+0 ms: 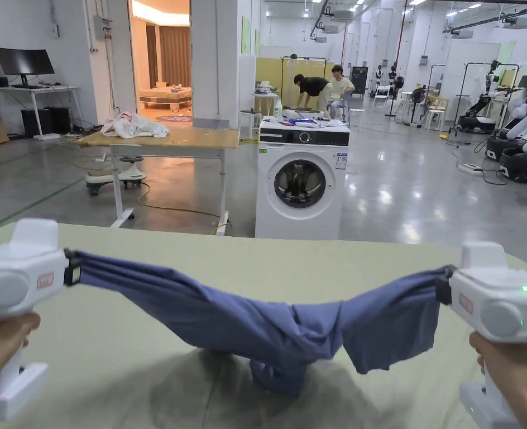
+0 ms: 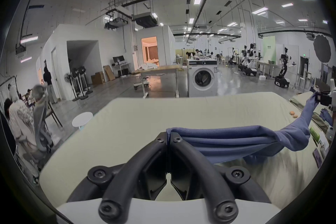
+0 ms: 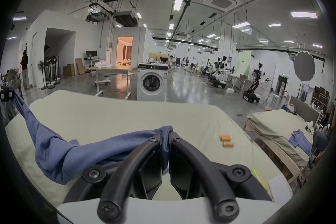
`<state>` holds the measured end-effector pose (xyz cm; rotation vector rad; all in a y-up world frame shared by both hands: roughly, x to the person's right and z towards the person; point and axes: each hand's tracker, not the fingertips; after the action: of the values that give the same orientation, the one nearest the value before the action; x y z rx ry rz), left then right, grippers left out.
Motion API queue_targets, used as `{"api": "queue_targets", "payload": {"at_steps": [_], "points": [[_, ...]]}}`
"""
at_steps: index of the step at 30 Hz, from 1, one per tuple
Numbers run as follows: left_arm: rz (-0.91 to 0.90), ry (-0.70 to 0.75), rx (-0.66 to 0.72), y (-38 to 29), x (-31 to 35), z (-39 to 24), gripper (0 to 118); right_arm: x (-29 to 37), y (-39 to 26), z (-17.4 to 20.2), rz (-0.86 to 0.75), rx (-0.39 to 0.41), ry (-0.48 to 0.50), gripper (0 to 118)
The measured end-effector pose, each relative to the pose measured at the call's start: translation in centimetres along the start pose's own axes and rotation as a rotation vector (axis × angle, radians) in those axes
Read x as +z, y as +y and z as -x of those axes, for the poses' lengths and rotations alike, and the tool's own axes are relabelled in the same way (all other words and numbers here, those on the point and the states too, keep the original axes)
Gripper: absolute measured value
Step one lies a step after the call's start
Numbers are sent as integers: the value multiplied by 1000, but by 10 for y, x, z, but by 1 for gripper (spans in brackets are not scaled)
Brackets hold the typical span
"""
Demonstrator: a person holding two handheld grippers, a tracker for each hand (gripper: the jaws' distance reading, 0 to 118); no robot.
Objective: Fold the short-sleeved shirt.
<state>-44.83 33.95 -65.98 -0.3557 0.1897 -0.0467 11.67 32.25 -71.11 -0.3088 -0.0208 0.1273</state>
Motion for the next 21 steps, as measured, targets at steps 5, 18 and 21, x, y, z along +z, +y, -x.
{"api": "queue_targets", "payload": {"at_steps": [5,18,21], "points": [[45,-7,29,-90,38,-1,0,23,-78,-4,82,22,-11,4],[295,-34,81,-250,60,7,0,67,-211,6,272,20,-43,4],[297,-40,74,-254,55,10,0,72,-217,7,275,-5,-41,4]]}}
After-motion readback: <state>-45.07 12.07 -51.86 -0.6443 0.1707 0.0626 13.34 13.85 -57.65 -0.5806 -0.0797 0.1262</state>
